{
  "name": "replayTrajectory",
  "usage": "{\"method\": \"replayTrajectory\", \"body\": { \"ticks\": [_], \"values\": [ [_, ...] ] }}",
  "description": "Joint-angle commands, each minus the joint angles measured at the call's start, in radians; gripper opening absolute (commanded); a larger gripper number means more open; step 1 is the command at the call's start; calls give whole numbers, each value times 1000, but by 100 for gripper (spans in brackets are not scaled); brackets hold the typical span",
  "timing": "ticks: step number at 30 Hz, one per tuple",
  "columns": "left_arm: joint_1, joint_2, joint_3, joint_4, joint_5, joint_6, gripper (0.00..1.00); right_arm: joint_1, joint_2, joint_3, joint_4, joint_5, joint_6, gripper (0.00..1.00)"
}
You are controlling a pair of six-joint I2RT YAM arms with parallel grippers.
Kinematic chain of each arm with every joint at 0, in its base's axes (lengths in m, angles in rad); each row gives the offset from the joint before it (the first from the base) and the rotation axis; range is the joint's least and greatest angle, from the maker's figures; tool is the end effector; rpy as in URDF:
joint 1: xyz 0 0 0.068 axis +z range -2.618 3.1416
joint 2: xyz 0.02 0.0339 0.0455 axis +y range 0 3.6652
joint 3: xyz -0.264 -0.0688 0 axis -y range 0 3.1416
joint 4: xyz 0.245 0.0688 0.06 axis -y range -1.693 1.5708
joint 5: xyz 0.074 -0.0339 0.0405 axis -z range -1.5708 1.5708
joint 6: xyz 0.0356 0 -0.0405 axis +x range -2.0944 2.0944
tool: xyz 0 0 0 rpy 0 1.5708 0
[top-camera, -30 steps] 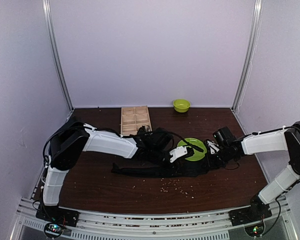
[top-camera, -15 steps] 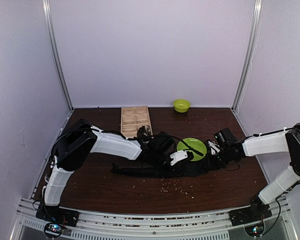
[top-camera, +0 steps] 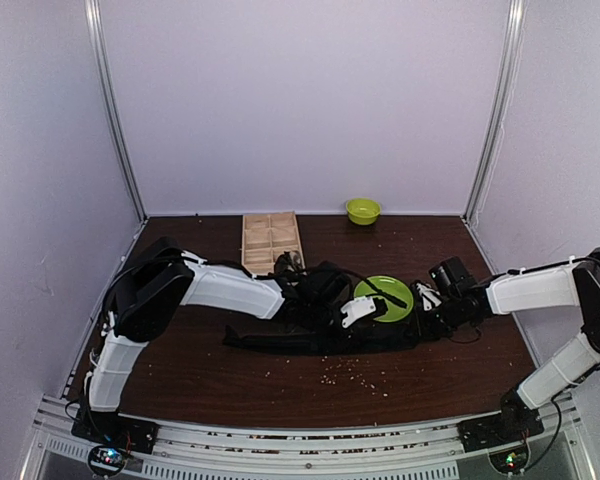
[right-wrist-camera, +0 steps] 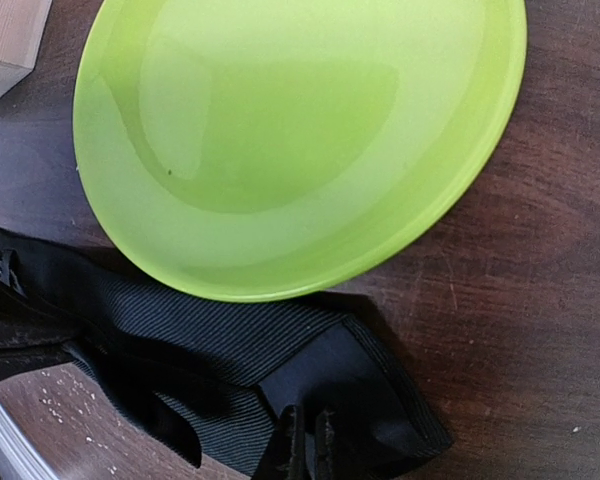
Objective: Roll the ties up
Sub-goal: Adjust the tie at the center of the board.
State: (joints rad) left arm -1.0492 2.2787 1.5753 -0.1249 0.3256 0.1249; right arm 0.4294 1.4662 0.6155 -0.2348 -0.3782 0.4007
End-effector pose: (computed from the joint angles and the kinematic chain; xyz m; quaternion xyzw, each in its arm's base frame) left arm 0.2344 -0.4307 0.1220 0.5583 0.7330 -0.2948 0.2531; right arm 0.2210 0.1156 0.1367 -0.0588 0.9527 0.2621 0.1424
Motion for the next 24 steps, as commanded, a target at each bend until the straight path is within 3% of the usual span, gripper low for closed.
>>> {"method": "replayTrajectory", "body": {
  "ticks": [1, 5, 10, 17, 24],
  "values": [
    [-3, 39, 78, 17, -24, -30, 2, -4, -3, -38, -75, 11, 9, 7],
    [-3, 64, 105, 0, -23, -51, 7, -8, -15, -46, -89, 22, 8, 7],
    [-5, 36, 90, -9, 20, -57, 31, -28, -43, -56, -104, 32, 15, 7],
    [11, -104, -32, -5, -15, -52, 54, -43, -60, -40, -132, 43, 20, 8],
    [82, -294, -261, 89, -7, -124, 76, -54, -46, 18, -177, 74, 5, 11]
  ]
}}
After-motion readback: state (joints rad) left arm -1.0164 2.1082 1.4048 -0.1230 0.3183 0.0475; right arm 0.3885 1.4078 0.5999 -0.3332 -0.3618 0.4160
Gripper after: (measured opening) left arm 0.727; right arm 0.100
